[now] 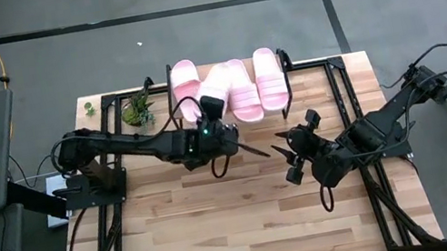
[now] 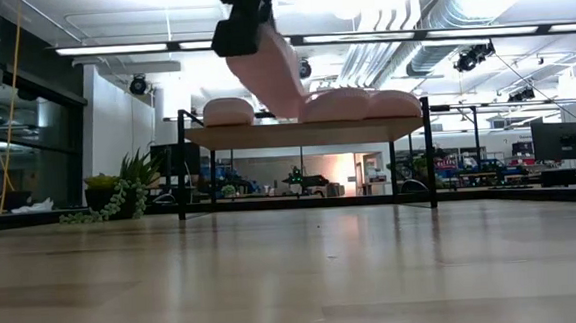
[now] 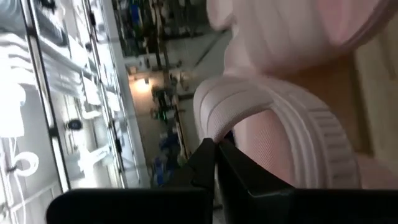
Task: Pick and place slides into the shelf
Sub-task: Put the pink slide on the shelf, then adjust the pink slide
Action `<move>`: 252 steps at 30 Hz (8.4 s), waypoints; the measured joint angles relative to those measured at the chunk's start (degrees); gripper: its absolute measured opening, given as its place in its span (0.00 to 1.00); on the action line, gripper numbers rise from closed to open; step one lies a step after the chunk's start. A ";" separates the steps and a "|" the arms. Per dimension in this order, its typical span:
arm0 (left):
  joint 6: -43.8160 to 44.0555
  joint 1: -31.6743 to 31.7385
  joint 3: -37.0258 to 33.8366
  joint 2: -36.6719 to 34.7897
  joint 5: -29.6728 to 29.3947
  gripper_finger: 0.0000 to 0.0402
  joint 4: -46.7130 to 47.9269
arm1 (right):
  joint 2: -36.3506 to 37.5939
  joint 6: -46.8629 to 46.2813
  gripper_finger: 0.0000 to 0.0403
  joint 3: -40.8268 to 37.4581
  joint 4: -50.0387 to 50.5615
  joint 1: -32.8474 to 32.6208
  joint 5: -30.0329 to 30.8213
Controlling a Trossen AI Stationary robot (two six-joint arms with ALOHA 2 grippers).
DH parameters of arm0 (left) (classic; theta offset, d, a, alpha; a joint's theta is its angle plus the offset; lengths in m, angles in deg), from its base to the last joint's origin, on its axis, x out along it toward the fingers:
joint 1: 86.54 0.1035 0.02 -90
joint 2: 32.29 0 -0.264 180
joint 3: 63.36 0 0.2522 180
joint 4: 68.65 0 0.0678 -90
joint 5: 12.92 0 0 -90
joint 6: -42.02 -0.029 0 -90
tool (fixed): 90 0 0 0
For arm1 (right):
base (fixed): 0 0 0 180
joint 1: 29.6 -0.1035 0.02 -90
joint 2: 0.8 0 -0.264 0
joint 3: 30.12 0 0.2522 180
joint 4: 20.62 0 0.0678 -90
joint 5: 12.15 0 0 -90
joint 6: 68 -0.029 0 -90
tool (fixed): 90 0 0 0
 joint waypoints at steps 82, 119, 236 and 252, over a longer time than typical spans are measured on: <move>9.91 3.78 0.02 5.73 1.78 0.23 0.82 | -0.15 -0.63 0.35 -0.04 -1.67 -0.01 -3.17; 39.28 -6.30 10.57 -1.03 5.11 0.75 27.47 | -0.17 2.62 0.35 -0.04 -3.66 2.01 -4.61; 33.06 30.08 0.72 -7.48 51.94 0.00 40.61 | -0.17 11.02 0.35 -0.04 -1.65 15.10 -13.75; 26.47 30.06 0.72 -7.48 52.83 0.00 30.82 | -0.17 10.97 0.35 -0.04 -1.67 15.10 -13.87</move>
